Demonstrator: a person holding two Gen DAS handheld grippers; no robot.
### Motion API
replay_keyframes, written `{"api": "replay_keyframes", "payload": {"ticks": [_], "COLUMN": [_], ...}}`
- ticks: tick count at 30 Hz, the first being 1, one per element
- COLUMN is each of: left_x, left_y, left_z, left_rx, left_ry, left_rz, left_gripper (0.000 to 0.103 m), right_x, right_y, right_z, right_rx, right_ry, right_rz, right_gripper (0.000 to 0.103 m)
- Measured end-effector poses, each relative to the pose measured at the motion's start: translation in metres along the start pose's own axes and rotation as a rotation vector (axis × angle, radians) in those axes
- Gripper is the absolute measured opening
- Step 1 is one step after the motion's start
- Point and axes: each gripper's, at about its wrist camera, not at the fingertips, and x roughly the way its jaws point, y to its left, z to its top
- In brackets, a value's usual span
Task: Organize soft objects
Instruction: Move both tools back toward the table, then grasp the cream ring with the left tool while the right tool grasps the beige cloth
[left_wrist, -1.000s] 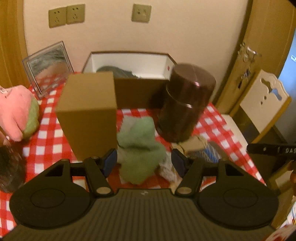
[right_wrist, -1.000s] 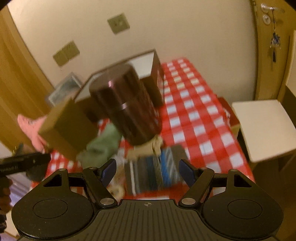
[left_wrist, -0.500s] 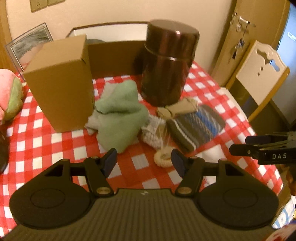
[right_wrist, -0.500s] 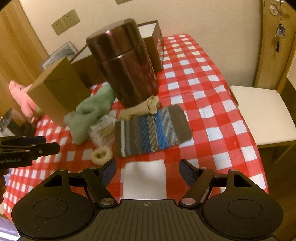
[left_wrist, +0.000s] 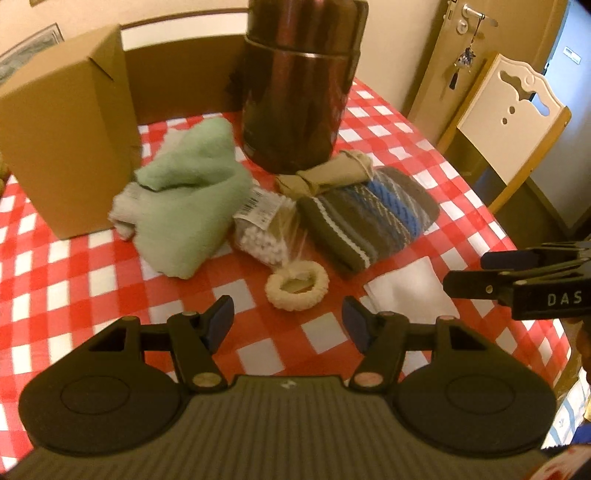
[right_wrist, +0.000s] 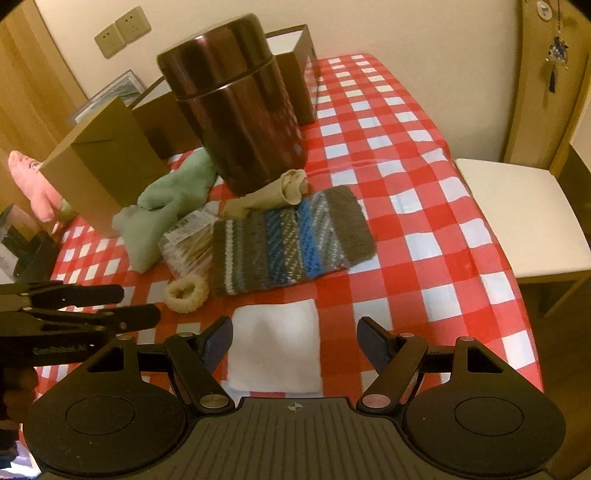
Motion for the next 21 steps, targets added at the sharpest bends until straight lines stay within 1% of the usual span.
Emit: {"api": "replay_keyframes", "payload": {"ticks": [2,12,16,18,19,20,21], "left_x": [0.008,0.044,0.054,0.054,0.054,0.054,0.053], "left_y": [-0.003,-0.009,-0.011,-0.013,-0.013,-0.014,-0.013], "left_z": [0.000,0.006,0.005,0.004,0.003,0.002,0.002], "left_rx": [0.004,0.043,0.069,0.088,0.098,0.105,0.109], "left_ry": [0.000,0.013,0.020,0.005,0.000,-0.003,-0.007], "left_rz": [-0.008,0.030,0.041,0.048,0.049,0.049,0.043], "left_gripper": [0.062,0.062,0.057,0.057,0.052,0.044,0.042], "right_x": [0.000,0.001,0.003,0.005,0.006,0.007,0.007], "right_y": [-0.004,-0.021,-0.023,-0.022,-0.021,-0.019,-0.019], "right_z": [0.000,0.004,0.004,0.005,0.005,0.005,0.005], "right_rx": [0.010,0.052,0.056,0.056,0.055,0.053,0.050], "right_ry": [0.001,0.001,0.004,0.008,0.010,0.012,0.012], "right_rz": [-0.007,-0.027,-0.025,-0.024,-0.024,-0.024,-0.021], "right_gripper": [0.074,0.074,0.074,0.074,0.074,0.074,0.074]}}
